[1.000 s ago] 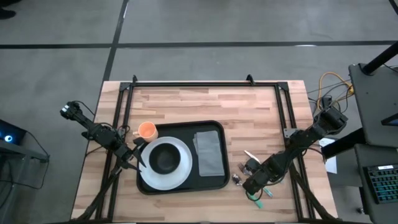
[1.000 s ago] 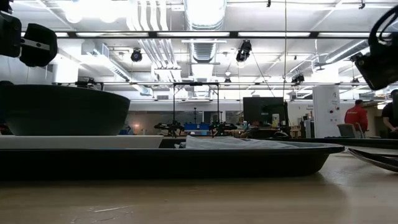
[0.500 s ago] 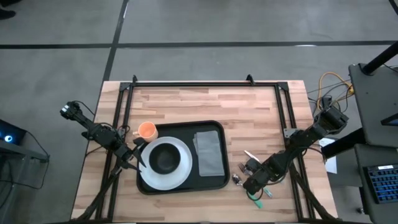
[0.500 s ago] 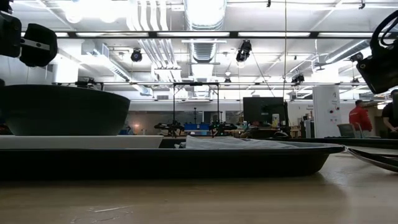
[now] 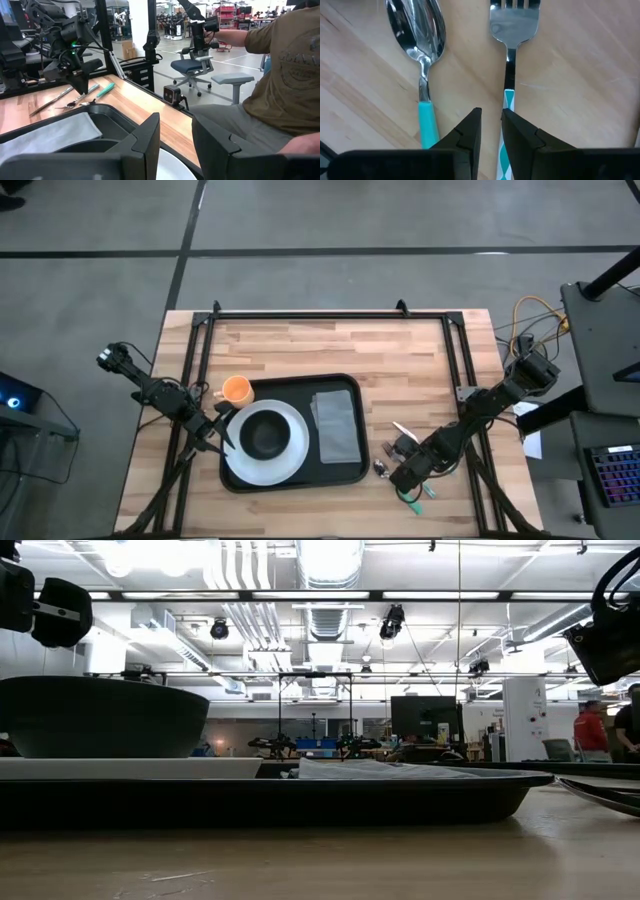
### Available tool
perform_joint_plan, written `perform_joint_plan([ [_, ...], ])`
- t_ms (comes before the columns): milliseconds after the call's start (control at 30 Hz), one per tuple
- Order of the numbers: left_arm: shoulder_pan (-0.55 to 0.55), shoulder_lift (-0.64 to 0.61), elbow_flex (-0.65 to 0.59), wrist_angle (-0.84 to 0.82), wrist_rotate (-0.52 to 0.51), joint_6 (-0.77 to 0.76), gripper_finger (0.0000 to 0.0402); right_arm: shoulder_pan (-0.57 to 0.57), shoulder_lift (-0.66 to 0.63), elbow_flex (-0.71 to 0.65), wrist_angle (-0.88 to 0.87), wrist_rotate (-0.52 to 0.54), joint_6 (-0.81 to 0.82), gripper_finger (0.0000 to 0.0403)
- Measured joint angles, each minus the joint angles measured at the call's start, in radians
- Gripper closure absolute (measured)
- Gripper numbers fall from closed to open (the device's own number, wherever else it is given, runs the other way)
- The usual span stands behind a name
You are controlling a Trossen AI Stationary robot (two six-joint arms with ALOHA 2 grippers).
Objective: Set up tray
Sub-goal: Put the white patterned fork on the gray napkin to the right of the white plate
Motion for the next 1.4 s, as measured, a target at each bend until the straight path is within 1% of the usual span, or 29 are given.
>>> perform_joint_plan([
  [233,0.0,0.0,0.0,0.0,0.0,0.0,0.0306,0.0,-0.001,0.0,-0.024,0.008,-0.002,0.0335],
  [300,0.0,0.0,0.0,0.0,0.0,0.0,0.0306,0.0,-0.004,0.001,-0.023,0.025,-0.011,0.0335],
  [533,0.0,0.0,0.0,0.0,0.0,0.0,0.0306,0.0,-0.064,0.002,-0.023,0.087,-0.021,0.0335],
  [667,0.0,0.0,0.0,0.0,0.0,0.0,0.0306,0.0,-0.088,0.002,-0.029,0.101,-0.018,0.0335],
  [767,0.0,0.0,0.0,0.0,0.0,0.0,0.0306,0.0,-0.084,0.002,-0.063,0.092,0.0,0.0335],
  [967,0.0,0.0,0.0,0.0,0.0,0.0,0.0306,0.0,-0.068,0.0,-0.066,0.06,0.01,0.0335],
  [1400,0.0,0.0,0.0,0.0,0.0,0.0,0.0306,0.002,-0.057,-0.011,-0.055,0.057,0.014,0.0335],
])
